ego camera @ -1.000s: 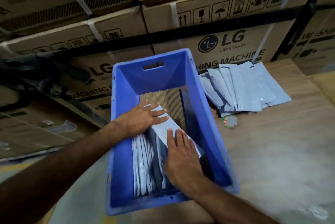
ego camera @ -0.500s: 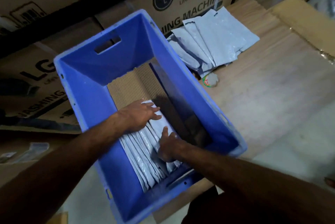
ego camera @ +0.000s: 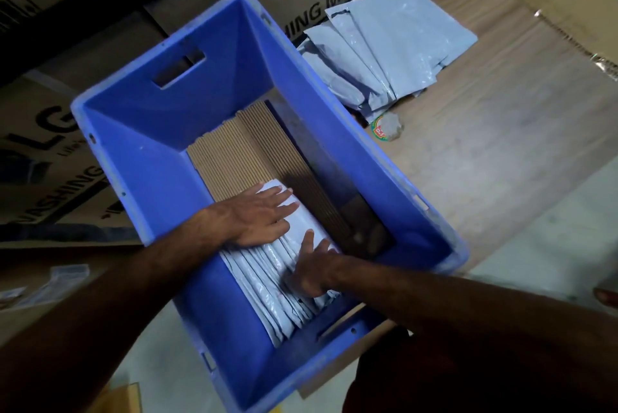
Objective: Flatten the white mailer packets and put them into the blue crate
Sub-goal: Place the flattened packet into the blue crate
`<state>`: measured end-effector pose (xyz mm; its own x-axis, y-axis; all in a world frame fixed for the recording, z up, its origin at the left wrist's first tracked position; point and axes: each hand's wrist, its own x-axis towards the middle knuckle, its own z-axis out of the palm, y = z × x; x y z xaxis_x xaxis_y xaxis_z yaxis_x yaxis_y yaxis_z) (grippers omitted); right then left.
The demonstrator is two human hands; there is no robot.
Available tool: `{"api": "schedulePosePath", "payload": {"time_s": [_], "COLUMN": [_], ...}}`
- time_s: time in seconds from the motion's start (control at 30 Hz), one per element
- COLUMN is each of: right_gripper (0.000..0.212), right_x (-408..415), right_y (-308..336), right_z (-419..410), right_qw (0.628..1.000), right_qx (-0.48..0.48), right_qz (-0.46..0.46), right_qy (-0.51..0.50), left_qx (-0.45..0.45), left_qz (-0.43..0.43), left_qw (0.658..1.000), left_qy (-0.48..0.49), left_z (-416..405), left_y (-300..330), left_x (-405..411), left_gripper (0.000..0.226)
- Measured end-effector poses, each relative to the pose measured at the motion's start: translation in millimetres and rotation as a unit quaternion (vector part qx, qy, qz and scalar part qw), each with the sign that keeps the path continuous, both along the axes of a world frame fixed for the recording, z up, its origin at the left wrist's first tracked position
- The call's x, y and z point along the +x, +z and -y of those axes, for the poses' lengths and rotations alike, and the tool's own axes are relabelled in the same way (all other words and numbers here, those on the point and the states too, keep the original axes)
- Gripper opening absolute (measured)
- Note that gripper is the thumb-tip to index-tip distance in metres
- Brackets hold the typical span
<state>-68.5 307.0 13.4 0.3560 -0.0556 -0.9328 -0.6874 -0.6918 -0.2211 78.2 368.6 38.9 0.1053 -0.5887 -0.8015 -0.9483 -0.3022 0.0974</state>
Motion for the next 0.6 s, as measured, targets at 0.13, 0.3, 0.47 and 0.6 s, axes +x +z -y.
{"api": "schedulePosePath", "payload": {"time_s": [0.13,0.3,0.47,0.6], "right_gripper": [0.095,0.098,0.089,0.085], "right_x": [2,-3,-7,2], "right_y": [15,54,94,116], "right_z": [6,29,58,89], "right_qw": [1.0,0.991,0.915,0.842], "right_qx": [-0.006,0.007,-0.074,-0.157], "right_qz": [0.002,0.126,0.37,0.496], "right_qy": [0.002,0.051,0.142,0.143], "left_qx": [-0.053,-0.139,-0.305,-0.355], "left_qz": [0.017,0.092,0.214,0.251], "left_qw": [0.998,0.983,0.912,0.871], "left_qy": [0.039,0.082,0.173,0.23], "left_z": [-6,-19,-32,-13], "left_y": [2,23,51,80], "left_x": [-2,-12,-24,-41], "left_gripper": [0.083,0.09,0.065,0.064]}}
